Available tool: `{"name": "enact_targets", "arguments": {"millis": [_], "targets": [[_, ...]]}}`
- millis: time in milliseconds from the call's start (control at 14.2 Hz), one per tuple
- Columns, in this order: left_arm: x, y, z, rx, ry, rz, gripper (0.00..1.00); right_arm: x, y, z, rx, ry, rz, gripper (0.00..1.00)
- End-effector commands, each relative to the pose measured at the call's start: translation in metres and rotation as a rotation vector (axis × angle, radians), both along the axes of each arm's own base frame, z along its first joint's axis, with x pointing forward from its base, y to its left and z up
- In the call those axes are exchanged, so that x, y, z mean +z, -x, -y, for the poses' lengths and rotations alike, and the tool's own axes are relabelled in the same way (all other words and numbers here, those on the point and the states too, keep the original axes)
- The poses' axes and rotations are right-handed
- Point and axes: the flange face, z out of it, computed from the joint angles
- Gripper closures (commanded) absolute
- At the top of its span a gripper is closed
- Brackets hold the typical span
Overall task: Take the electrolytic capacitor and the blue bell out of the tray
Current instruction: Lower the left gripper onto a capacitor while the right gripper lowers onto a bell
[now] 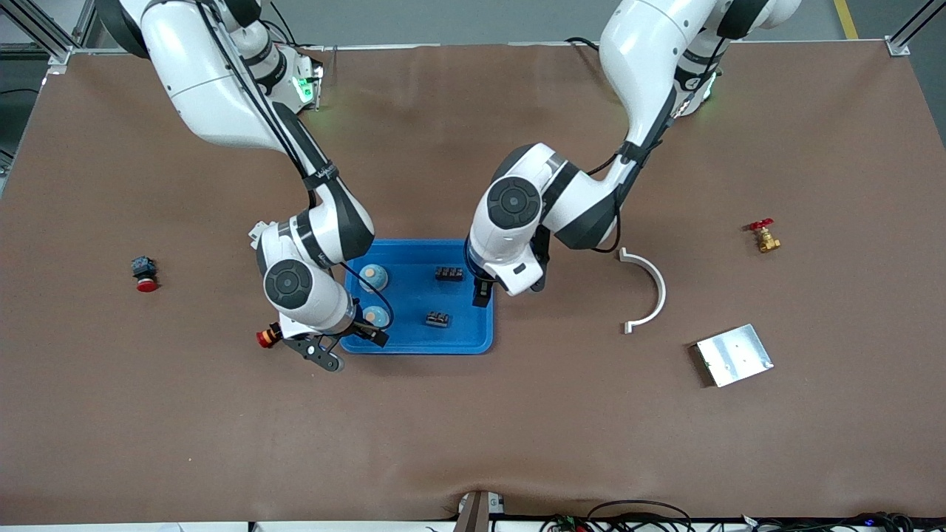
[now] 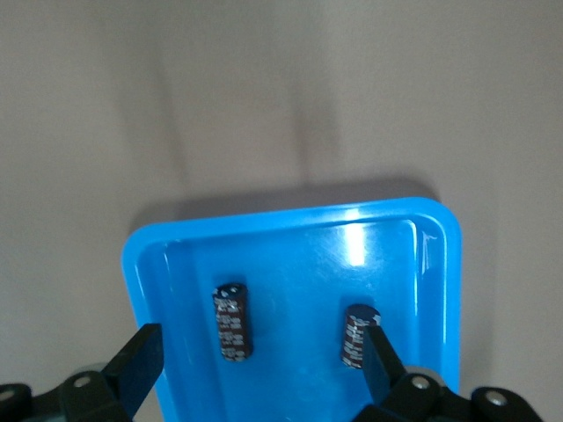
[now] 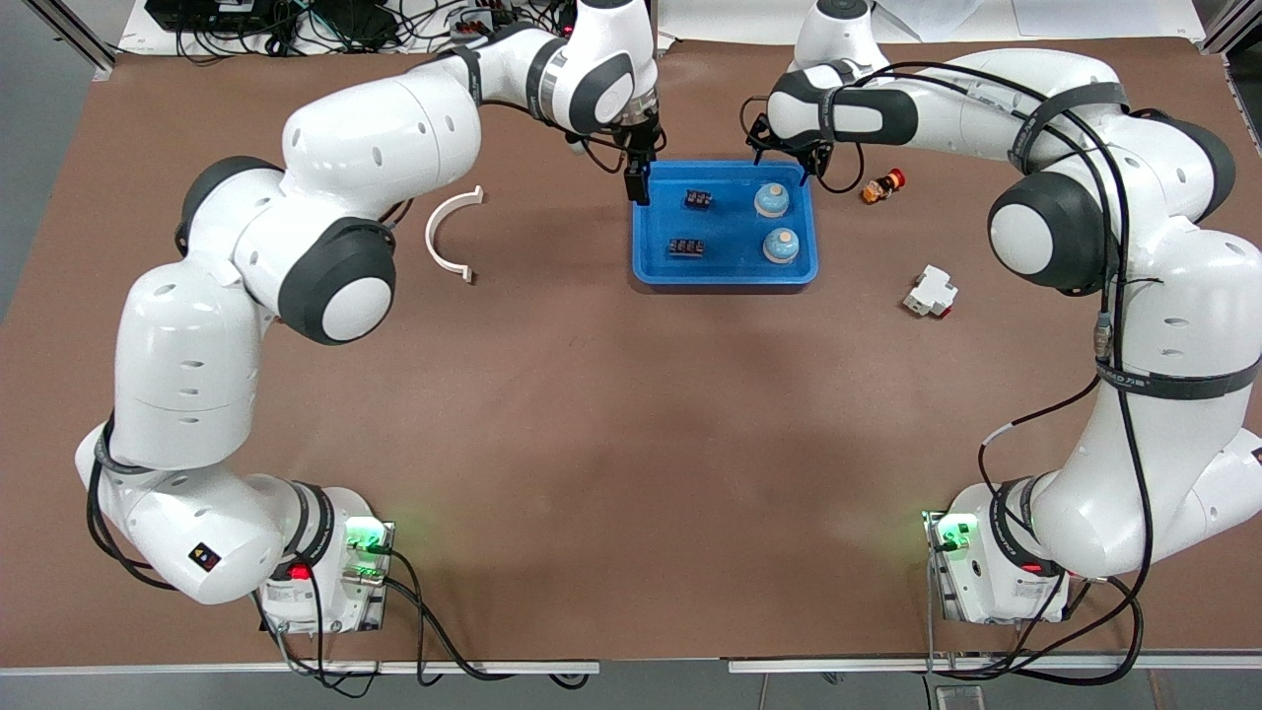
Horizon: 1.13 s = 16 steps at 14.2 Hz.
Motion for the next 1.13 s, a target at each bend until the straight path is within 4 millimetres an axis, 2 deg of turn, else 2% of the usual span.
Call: {"name": "enact_targets", "arguments": {"millis": [0,141,423,564,776,1058], "targets": [[-0.009,-0.011,0.011,0.054,0.003,0.031,0.00,-0.006,0.006,-0.007,-0.022,-0.014,-0.006,0.00],[-0.023,-0.004,0.021,0.038,-0.013,0.051,0.00,-0.017,0.009,-0.014,-0.009,-0.013,-0.009,0.00],[-0.058,0.008,0.039,0.014,-0.028,0.095,0.00,-0.022,0.012,-0.015,-0.005,-0.010,-0.024,0.00],[-0.065,0.013,0.047,0.002,-0.016,0.112,0.00,-0.028,0.011,-0.010,-0.003,-0.008,-0.032,0.00],[-0.074,0.021,0.057,-0.013,-0.005,0.124,0.00,-0.030,0.013,-0.013,0.003,-0.011,-0.032,0.00],[-0.103,0.041,0.070,-0.043,-0.028,0.106,0.00,-0.036,0.014,-0.014,0.008,-0.008,-0.039,0.00]]}}
